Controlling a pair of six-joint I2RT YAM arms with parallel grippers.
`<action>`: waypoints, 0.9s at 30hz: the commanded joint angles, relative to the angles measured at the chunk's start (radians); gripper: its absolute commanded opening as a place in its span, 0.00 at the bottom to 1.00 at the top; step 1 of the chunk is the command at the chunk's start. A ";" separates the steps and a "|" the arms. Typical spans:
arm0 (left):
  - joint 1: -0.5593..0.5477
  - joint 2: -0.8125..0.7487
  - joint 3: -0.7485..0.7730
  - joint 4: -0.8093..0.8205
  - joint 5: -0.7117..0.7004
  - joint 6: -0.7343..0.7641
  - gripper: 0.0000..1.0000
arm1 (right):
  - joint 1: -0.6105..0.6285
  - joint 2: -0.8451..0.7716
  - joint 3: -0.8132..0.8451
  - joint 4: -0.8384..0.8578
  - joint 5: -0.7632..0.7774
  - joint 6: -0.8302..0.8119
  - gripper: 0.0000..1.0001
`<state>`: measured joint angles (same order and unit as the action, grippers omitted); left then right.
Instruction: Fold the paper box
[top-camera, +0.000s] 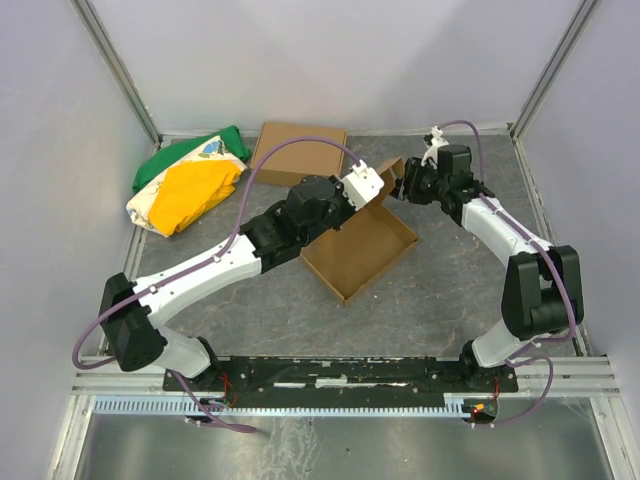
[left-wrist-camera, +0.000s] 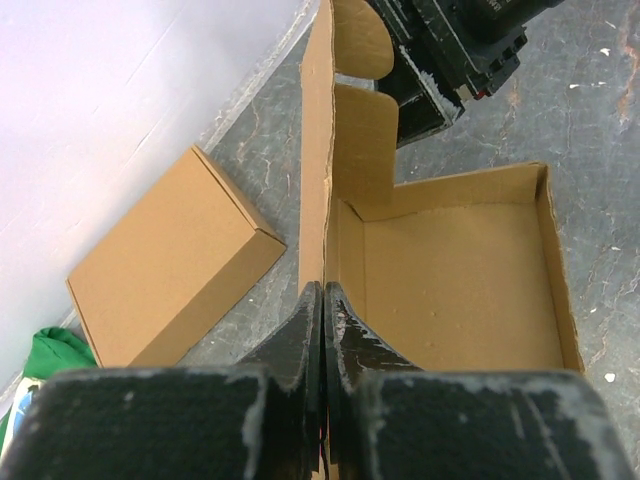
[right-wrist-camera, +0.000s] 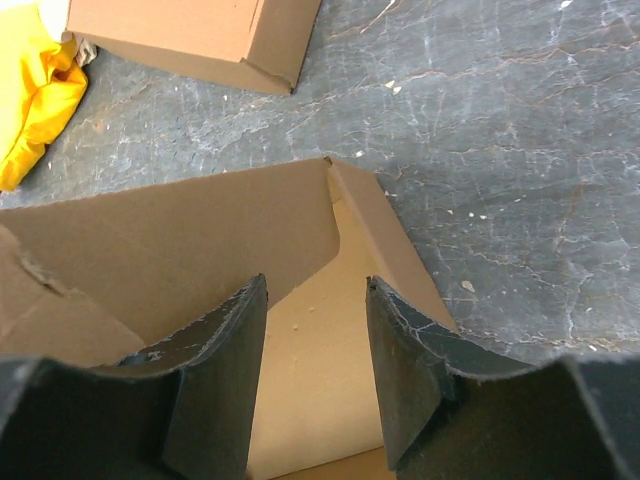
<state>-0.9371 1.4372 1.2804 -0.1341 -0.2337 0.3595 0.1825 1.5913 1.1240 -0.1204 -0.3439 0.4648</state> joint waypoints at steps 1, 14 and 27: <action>0.002 0.003 0.041 0.017 0.049 -0.006 0.03 | 0.021 -0.020 0.019 0.030 -0.010 -0.024 0.52; -0.005 -0.069 -0.109 -0.023 0.150 -0.092 0.03 | 0.011 -0.167 -0.145 0.008 0.363 -0.043 0.53; -0.099 -0.056 -0.222 -0.024 0.176 -0.194 0.04 | 0.002 -0.353 -0.299 -0.016 0.444 -0.036 0.53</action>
<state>-1.0035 1.3930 1.0836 -0.1757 -0.0727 0.2333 0.1875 1.2980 0.8433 -0.1543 0.0715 0.4397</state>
